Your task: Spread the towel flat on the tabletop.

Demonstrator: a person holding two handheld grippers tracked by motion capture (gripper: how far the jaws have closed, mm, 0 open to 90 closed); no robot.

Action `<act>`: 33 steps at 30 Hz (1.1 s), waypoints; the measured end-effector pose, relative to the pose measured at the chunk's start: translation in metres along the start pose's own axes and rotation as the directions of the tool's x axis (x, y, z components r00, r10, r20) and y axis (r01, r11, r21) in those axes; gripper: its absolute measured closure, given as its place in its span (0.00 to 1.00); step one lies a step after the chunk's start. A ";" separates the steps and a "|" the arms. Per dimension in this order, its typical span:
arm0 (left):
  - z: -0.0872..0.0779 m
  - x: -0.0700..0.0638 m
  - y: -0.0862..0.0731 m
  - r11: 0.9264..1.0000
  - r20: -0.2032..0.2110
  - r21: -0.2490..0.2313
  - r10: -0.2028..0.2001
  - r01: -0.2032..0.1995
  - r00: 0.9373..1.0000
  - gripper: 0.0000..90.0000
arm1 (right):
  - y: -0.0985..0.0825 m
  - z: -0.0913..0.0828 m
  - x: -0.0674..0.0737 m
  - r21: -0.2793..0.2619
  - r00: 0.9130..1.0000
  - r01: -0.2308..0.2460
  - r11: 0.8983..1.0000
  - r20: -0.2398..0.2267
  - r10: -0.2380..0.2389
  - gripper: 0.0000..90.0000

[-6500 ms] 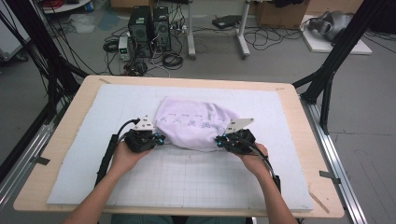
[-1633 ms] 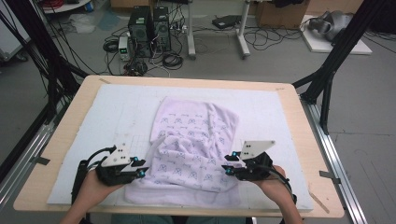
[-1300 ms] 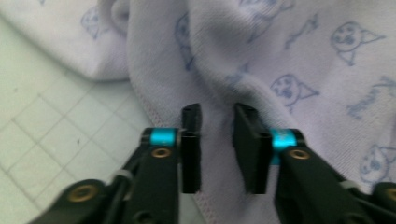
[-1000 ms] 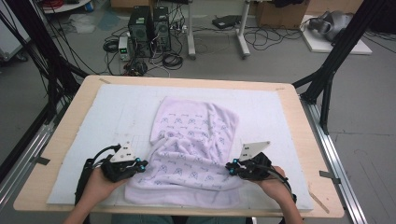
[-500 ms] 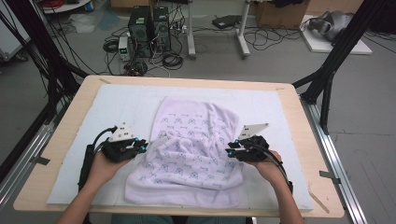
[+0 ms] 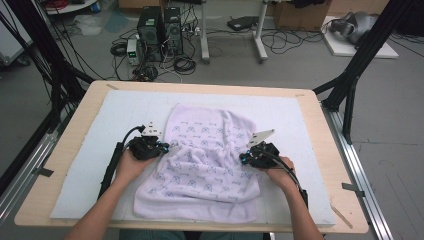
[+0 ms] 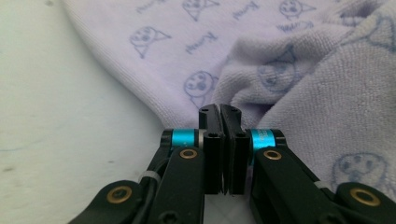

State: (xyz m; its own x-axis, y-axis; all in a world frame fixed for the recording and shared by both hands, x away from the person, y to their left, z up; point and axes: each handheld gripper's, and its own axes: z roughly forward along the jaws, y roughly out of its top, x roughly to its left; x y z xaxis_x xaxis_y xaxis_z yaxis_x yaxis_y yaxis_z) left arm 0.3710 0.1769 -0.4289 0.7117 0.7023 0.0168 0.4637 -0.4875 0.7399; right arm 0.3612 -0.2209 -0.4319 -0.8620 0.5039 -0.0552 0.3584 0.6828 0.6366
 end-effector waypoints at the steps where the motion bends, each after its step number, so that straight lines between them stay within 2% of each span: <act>1: -0.004 0.003 0.001 1.000 -0.014 -0.017 -0.012 0.012 1.000 0.98 | 0.000 -0.003 -0.004 0.001 1.000 -0.009 1.000 0.021 0.009 0.97; 4: -0.014 0.010 0.006 0.997 -0.054 -0.070 -0.030 0.026 0.998 0.98 | 0.003 -0.014 -0.017 -0.002 0.996 -0.033 0.999 0.086 0.033 0.98; 6: -0.018 0.015 0.012 0.997 -0.095 -0.077 -0.023 0.015 0.995 0.98 | 0.008 -0.022 -0.025 -0.015 0.991 -0.040 0.999 0.130 0.042 0.98; 8: -0.020 0.020 0.018 0.993 -0.123 -0.110 -0.044 0.030 0.991 0.97 | 0.014 -0.026 -0.031 -0.031 0.986 -0.047 0.998 0.161 0.051 0.98; 9: -0.019 0.021 0.020 0.992 -0.142 -0.120 -0.053 0.036 0.988 0.95 | 0.017 -0.026 -0.034 -0.035 0.982 -0.055 0.998 0.181 0.061 0.97; 10: -0.019 0.023 0.021 0.992 -0.156 -0.118 -0.059 0.041 0.986 0.89 | 0.020 -0.026 -0.036 -0.037 0.977 -0.058 0.998 0.203 0.065 0.97; 11: -0.019 0.024 0.020 0.991 -0.144 -0.120 -0.072 0.055 0.987 0.83 | 0.021 -0.025 -0.039 -0.040 0.975 -0.070 0.997 0.208 0.077 0.95; 12: -0.021 0.025 0.020 0.991 -0.122 -0.120 -0.081 0.066 0.989 0.78 | 0.021 -0.024 -0.041 -0.048 0.978 -0.077 0.996 0.192 0.085 0.91; 13: -0.023 0.025 0.018 0.992 -0.112 -0.115 -0.073 0.060 0.991 0.75 | 0.021 -0.024 -0.042 -0.057 0.979 -0.085 0.995 0.183 0.095 0.84; 14: -0.026 0.024 0.017 0.992 -0.102 -0.116 -0.067 0.055 0.993 0.74 | 0.021 -0.025 -0.041 -0.069 0.981 -0.094 0.993 0.166 0.104 0.82; 15: -0.030 0.022 0.016 0.992 -0.088 -0.115 -0.053 0.043 0.995 0.74 | 0.020 -0.028 -0.039 -0.083 0.986 -0.088 0.993 0.138 0.099 0.80; 18: -0.037 0.014 0.008 0.995 -0.039 -0.097 -0.003 -0.001 0.999 0.77 | 0.019 -0.037 -0.024 -0.117 0.993 -0.051 0.992 0.103 0.063 0.77; 20: -0.042 0.005 0.000 0.996 0.003 -0.086 0.029 -0.028 1.000 0.79 | 0.017 -0.043 -0.010 -0.150 0.998 -0.017 0.989 0.061 0.026 0.75; 21: -0.043 0.000 -0.003 0.997 0.031 -0.071 0.044 -0.042 0.999 0.79 | 0.016 -0.045 -0.002 -0.147 0.999 -0.004 0.989 0.045 0.011 0.74; 22: -0.046 -0.006 -0.007 0.995 0.046 -0.082 0.067 -0.063 0.997 0.78 | 0.013 -0.047 0.006 -0.144 1.000 0.011 0.989 0.027 -0.007 0.73; 24: -0.052 -0.015 -0.013 0.992 0.089 -0.100 0.088 -0.079 0.992 0.76 | 0.007 -0.047 0.021 -0.141 0.999 0.034 0.989 -0.020 -0.038 0.70; 25: -0.054 -0.020 -0.016 0.991 0.100 -0.100 0.103 -0.093 0.990 0.75 | 0.005 -0.046 0.029 -0.126 0.998 0.052 0.991 -0.023 -0.056 0.70; 27: -0.059 -0.028 -0.022 0.987 0.141 -0.116 0.125 -0.109 0.982 0.73 | -0.002 -0.046 0.043 -0.152 0.996 0.056 0.987 -0.054 -0.064 0.69; 31: -0.054 -0.040 -0.034 0.985 0.198 -0.098 0.161 -0.144 0.967 0.69 | -0.009 -0.038 0.062 -0.166 0.991 0.059 0.984 -0.108 -0.078 0.67; 33: -0.048 -0.041 -0.039 0.988 0.218 -0.062 0.153 -0.143 0.964 0.66 | -0.010 -0.028 0.066 -0.133 0.989 0.070 0.989 -0.119 -0.086 0.66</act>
State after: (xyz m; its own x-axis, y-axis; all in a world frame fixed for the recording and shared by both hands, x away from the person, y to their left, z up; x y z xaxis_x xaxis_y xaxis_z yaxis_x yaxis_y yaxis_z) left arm 0.2984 0.1919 -0.4268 0.8718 0.4896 -0.0172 0.3238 -0.5495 0.7702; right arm 0.2904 -0.2093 -0.4202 -0.9260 0.3770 -0.0182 0.2463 0.6400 0.7278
